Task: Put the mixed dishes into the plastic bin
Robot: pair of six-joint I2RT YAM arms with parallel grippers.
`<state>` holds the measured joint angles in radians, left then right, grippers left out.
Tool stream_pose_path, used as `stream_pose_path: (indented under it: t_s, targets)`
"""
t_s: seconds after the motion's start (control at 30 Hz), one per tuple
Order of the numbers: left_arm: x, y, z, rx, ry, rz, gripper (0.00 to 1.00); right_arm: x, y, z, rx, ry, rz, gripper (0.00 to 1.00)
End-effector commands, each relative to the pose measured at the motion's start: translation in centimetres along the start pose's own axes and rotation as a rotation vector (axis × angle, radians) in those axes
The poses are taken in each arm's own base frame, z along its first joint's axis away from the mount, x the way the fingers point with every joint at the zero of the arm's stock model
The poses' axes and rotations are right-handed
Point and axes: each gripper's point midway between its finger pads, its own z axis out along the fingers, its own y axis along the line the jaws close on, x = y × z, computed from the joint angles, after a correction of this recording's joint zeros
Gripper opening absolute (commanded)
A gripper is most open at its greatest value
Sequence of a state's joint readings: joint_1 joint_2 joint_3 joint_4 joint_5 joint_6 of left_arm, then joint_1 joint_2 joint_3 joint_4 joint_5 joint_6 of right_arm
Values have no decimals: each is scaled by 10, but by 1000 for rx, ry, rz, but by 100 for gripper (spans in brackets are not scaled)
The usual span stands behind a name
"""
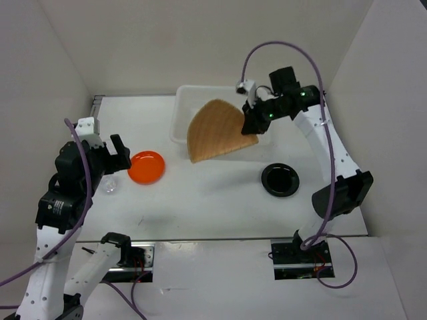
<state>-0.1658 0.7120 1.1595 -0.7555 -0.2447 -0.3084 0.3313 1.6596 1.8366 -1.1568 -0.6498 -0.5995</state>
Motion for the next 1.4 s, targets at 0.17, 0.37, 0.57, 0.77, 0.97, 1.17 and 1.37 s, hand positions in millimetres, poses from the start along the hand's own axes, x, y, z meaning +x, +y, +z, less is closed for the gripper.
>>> stream_pose_path:
  t_s: [0.17,0.37,0.57,0.77,0.97,1.17,1.37]
  targets:
    - [-3,20,-1,-99,-62,-2,100,-17,-112,22,175,-28,212,0]
    - [1,20,3,-103,-44,3,100,12,-160,69,217,53,261,0]
    - [4,20,8,-106,-33,6,100,29,-184,96,237,93,290,0]
    - [7,21,14,-120,-12,13,100,53,-195,118,229,145,322,0]
    - [8,20,19,-122,-3,15,100,73,-214,128,300,198,336,10]
    - [6,18,25,-122,-6,14,100,77,-222,125,351,217,330,39]
    - [6,19,25,-119,-18,20,100,58,-232,92,501,184,341,90]
